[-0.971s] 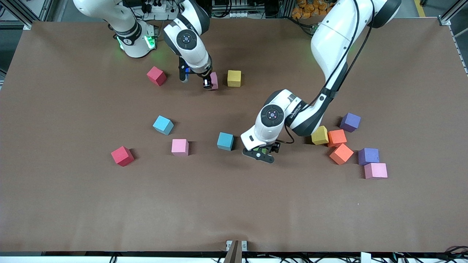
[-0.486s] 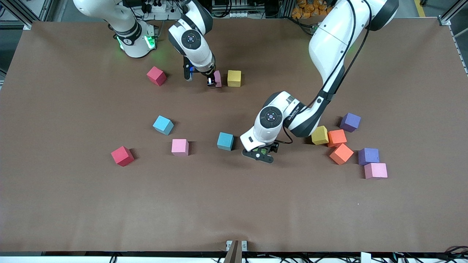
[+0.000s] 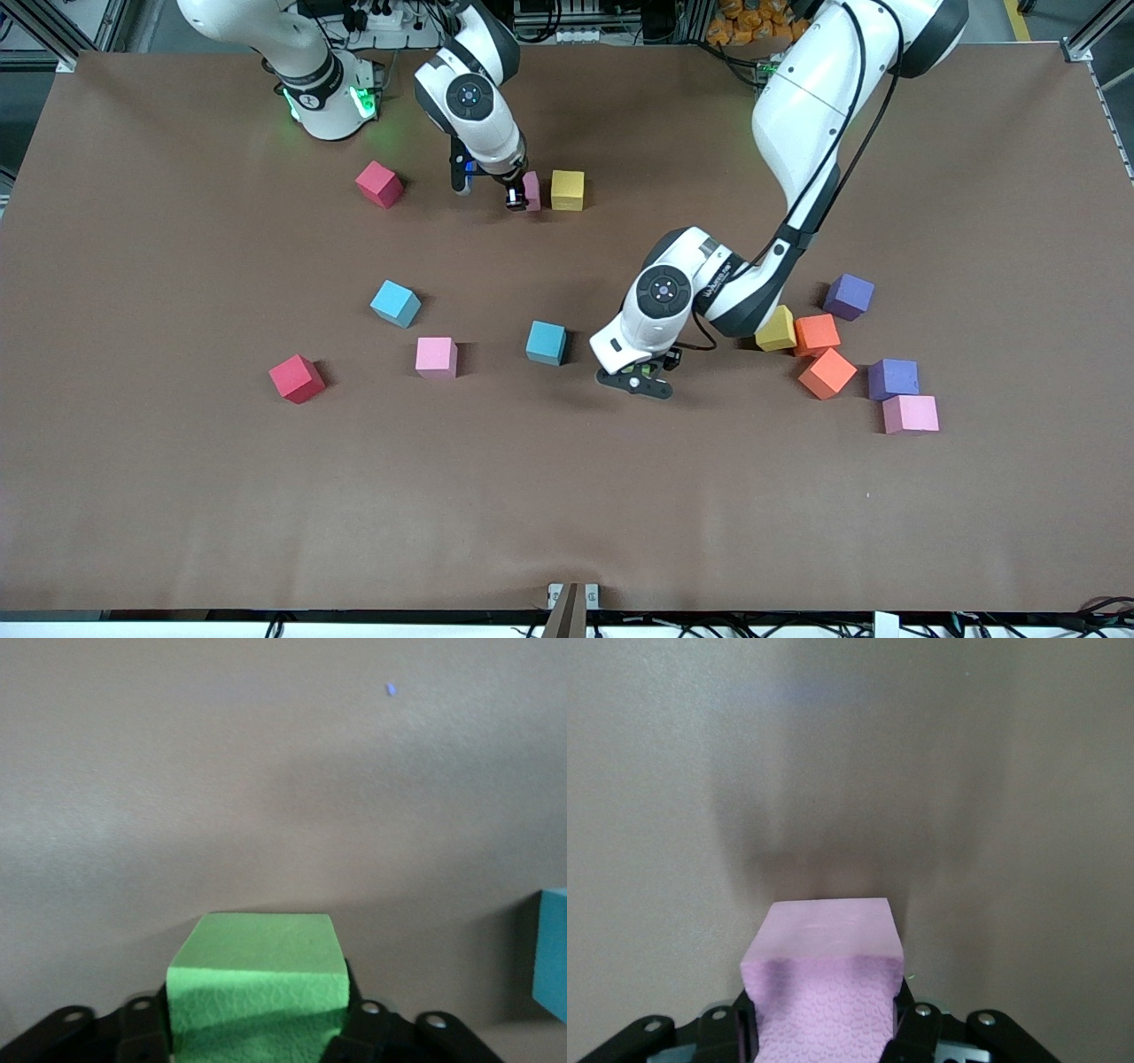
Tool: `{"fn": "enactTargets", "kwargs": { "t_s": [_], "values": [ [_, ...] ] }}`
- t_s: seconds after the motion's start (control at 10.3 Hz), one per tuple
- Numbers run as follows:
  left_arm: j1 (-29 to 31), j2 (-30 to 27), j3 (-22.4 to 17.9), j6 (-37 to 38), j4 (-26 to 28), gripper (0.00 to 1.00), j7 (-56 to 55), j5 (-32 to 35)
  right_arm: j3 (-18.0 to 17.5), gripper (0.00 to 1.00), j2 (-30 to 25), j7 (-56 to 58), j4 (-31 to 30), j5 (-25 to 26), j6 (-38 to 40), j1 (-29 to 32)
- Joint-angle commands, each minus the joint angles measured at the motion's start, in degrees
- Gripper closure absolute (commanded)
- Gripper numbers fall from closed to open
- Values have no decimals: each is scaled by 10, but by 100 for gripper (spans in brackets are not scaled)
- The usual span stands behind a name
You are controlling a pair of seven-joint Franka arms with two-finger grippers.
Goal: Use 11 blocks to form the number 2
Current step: 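Grasp the green cube with the left gripper and lift it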
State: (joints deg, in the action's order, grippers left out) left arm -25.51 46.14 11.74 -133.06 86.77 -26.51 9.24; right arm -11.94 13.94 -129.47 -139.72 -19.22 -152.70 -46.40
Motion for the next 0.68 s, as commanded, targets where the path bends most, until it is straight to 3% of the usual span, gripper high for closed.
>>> {"fn": "enactTargets", "kwargs": {
  "t_s": [0.0,0.19,0.58],
  "values": [
    [15,-24,0,0,-1,72,-21,-9,-2,100,6,-41,5,-12,-19,-16],
    [20,-55,0,11,-1,72,-55,-9,-6,100,7,-51,8,-12,-24,-15],
    [36,-125,6,133,3,71,-106,-25,-10,100,13,-54,13,-10,-27,-13]
  ]
}}
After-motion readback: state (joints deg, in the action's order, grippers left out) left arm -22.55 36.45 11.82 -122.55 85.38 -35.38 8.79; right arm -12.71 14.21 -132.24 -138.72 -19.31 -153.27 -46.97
